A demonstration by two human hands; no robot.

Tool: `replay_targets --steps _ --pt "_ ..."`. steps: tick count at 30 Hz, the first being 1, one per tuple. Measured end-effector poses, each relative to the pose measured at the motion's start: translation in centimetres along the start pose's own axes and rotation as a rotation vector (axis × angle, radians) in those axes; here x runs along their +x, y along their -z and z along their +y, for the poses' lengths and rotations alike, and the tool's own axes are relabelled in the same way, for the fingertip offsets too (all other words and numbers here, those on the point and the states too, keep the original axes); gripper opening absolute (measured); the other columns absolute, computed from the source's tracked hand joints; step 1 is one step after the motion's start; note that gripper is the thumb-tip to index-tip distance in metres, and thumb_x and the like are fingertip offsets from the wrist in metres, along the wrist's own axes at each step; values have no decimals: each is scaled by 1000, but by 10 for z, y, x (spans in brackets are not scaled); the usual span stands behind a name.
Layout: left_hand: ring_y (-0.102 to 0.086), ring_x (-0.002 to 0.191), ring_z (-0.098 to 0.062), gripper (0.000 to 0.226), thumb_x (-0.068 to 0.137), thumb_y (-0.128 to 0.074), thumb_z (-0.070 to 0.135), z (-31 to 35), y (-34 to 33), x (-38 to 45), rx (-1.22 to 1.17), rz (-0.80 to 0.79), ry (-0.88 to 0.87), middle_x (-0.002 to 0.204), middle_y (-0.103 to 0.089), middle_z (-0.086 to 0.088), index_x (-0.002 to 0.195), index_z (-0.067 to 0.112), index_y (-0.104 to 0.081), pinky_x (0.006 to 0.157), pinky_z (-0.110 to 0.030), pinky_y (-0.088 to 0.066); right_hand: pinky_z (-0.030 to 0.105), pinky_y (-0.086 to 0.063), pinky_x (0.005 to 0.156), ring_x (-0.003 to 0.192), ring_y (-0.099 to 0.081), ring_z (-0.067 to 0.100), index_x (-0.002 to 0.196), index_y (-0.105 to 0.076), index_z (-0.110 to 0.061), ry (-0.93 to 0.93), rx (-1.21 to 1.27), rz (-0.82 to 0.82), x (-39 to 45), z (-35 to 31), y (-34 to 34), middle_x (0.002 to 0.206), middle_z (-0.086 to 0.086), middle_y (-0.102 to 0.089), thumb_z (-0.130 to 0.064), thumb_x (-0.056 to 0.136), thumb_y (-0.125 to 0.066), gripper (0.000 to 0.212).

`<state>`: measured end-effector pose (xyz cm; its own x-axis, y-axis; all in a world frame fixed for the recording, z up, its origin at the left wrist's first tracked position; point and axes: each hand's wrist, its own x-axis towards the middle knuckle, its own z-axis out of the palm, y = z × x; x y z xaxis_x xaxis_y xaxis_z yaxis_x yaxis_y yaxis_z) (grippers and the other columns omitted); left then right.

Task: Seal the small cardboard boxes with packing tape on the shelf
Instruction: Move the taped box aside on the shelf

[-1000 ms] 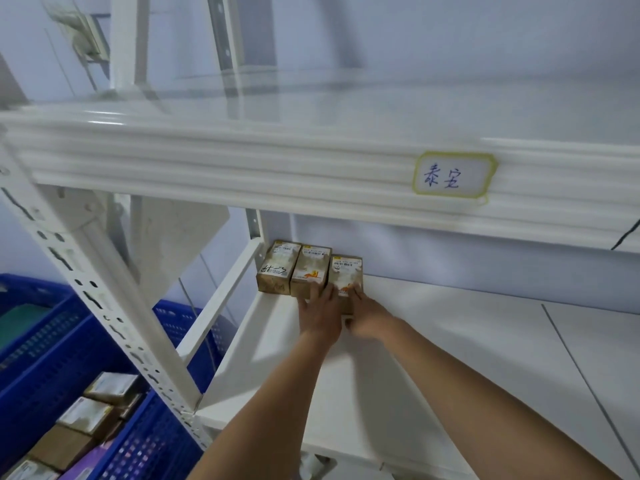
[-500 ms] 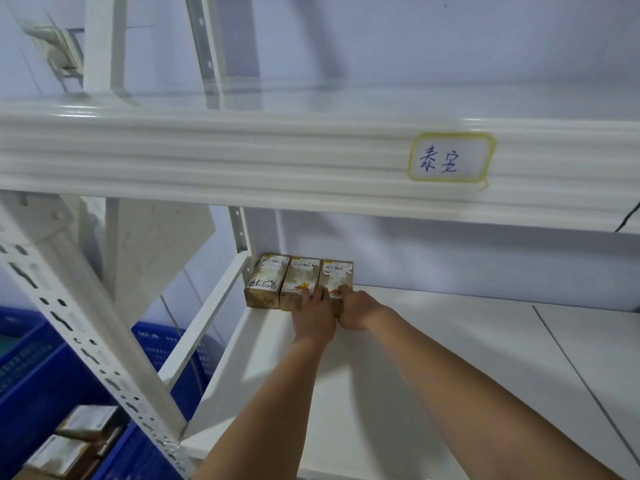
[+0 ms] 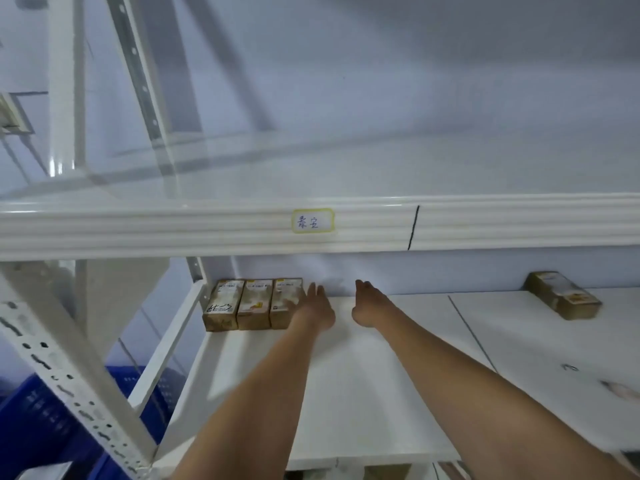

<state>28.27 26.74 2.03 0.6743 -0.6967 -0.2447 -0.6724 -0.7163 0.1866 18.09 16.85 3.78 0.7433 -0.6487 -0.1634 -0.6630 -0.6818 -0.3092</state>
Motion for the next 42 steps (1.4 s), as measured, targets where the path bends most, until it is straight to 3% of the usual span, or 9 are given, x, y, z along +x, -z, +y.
replay_targets --steps 11,16,26,33,42 --pt "-20 147 -26 63 100 -40 30 174 1 -82 58 46 -184 161 -21 -1 156 14 -17 116 -63 -16 43 -33 116 140 -38 33 155 -20 -8 -182 53 56 -104 154 71 153 17 -32 -13 92 -49 70" --pt "-19 149 -27 63 102 -37 30 272 -21 -121 63 -11 -236 163 -19 -2 158 12 -14 117 -62 -15 41 -35 113 137 -40 33 153 -23 -7 -270 79 68 -164 250 102 149 16 -37 -15 95 -48 64" --pt "-34 138 -28 51 98 -40 28 408 -73 -184 -9 -103 -240 150 -37 -7 145 11 -35 112 -60 -25 40 -42 108 132 -45 34 149 -29 -5 -400 151 46 -261 410 133 143 17 -43 -19 97 -51 58" --pt "-36 137 -30 50 99 -40 30 456 -93 -176 -21 -130 -230 148 -39 -8 145 10 -36 112 -61 -27 37 -39 109 136 -43 34 152 -27 -6 -426 230 34 -258 457 135 149 16 -41 -17 97 -53 62" --pt "-42 131 -30 40 98 -41 23 521 -92 -104 -173 -135 -202 140 -45 -10 136 9 -43 107 -53 -35 36 -38 112 140 -39 33 154 -22 -3 -402 252 31 -178 499 161 151 18 -39 -17 96 -51 66"
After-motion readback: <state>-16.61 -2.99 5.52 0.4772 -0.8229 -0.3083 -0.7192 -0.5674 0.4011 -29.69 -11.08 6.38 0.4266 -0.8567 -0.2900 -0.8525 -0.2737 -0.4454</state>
